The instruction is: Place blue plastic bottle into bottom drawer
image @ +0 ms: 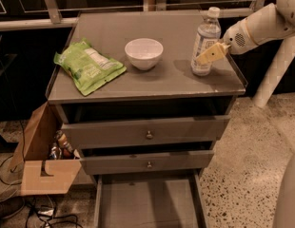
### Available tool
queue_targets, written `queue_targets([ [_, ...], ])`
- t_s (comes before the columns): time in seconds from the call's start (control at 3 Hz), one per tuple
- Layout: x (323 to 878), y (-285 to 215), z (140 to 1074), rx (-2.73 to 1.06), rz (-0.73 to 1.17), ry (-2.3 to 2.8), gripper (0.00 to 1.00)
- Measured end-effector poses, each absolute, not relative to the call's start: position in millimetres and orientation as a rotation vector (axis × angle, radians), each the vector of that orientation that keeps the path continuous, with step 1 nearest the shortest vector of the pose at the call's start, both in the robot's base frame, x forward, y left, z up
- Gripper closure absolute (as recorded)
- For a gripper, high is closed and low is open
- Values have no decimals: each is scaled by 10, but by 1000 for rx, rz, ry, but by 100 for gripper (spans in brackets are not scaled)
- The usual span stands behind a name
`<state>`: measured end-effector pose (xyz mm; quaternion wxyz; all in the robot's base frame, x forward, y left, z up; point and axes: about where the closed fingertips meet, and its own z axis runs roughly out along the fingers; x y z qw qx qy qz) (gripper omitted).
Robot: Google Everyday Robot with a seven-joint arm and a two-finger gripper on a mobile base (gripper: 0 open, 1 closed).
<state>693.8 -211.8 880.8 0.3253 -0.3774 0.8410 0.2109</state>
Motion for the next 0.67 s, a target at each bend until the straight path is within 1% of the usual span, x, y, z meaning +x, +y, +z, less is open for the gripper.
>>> queue_targets([
  [0.33, 6863, -2082, 8899, -1017, 516, 2205, 100],
  [0.67, 6601, -2161, 9084, -1034, 416, 2206, 100],
])
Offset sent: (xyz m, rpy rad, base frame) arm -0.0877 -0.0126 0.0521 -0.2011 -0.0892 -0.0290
